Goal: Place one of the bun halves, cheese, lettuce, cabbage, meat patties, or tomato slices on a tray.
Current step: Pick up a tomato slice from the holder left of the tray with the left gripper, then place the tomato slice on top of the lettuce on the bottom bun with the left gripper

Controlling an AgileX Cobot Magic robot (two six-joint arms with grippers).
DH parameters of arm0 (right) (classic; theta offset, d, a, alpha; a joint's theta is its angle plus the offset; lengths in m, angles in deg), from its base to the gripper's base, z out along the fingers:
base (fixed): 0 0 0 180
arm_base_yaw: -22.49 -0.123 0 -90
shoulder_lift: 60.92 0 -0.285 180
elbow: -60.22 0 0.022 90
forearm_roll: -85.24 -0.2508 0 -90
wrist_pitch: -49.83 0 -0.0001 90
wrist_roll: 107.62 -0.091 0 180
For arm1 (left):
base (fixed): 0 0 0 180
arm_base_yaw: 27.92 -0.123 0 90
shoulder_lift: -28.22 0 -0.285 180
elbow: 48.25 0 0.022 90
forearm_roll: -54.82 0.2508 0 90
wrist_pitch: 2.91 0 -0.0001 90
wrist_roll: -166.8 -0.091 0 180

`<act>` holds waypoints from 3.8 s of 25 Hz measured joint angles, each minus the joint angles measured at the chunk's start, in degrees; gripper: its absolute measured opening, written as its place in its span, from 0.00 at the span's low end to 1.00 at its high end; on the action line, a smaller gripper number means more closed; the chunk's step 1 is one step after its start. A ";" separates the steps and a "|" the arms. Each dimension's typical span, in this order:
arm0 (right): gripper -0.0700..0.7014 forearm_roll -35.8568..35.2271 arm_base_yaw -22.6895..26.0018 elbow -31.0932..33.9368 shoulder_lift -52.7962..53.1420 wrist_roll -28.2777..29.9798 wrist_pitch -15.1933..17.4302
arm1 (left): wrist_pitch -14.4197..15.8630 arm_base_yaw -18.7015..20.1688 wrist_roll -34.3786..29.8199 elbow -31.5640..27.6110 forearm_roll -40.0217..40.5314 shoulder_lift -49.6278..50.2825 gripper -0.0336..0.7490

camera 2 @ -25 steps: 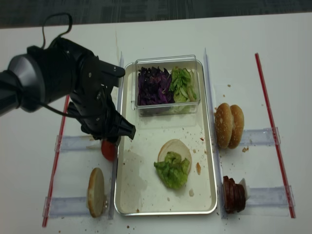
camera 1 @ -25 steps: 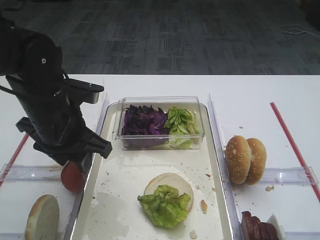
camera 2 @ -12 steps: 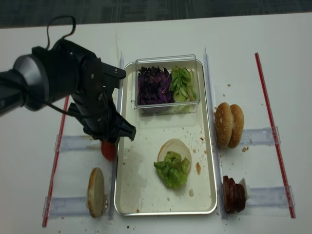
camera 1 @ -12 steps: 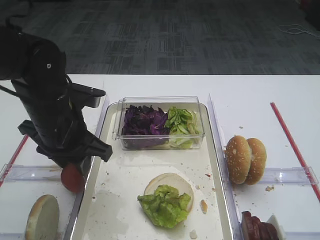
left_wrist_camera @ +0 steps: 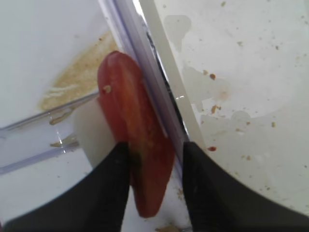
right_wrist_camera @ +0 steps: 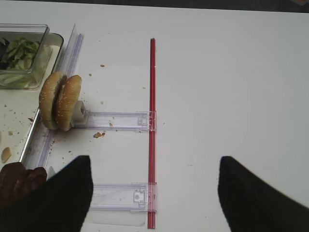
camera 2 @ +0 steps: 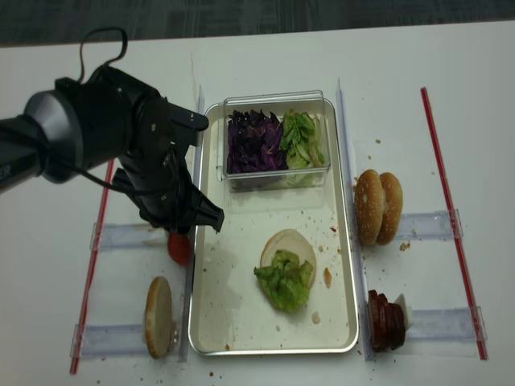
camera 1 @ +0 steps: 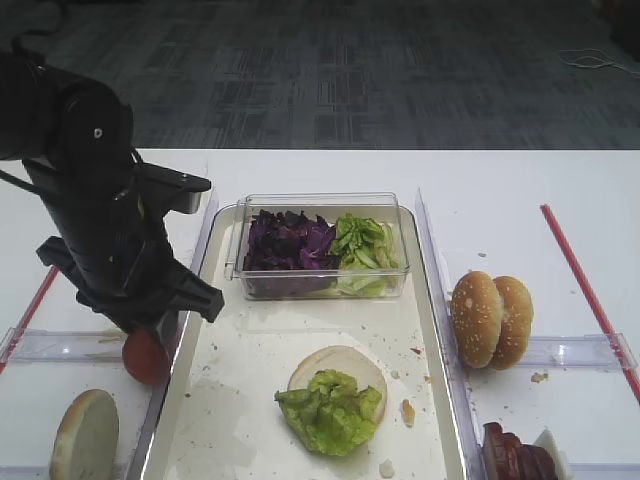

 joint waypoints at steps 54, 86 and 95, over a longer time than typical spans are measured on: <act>0.83 0.00 0.00 0.00 0.00 0.00 0.00 | 1.92 0.00 -1.75 1.17 -1.72 -4.62 0.12; 0.83 0.00 0.00 0.00 0.00 0.21 0.00 | 8.98 0.00 -43.92 1.17 -63.17 2.37 0.12; 0.83 0.00 0.00 0.00 0.00 0.21 0.00 | 7.86 0.00 -44.58 1.17 -64.31 7.50 0.12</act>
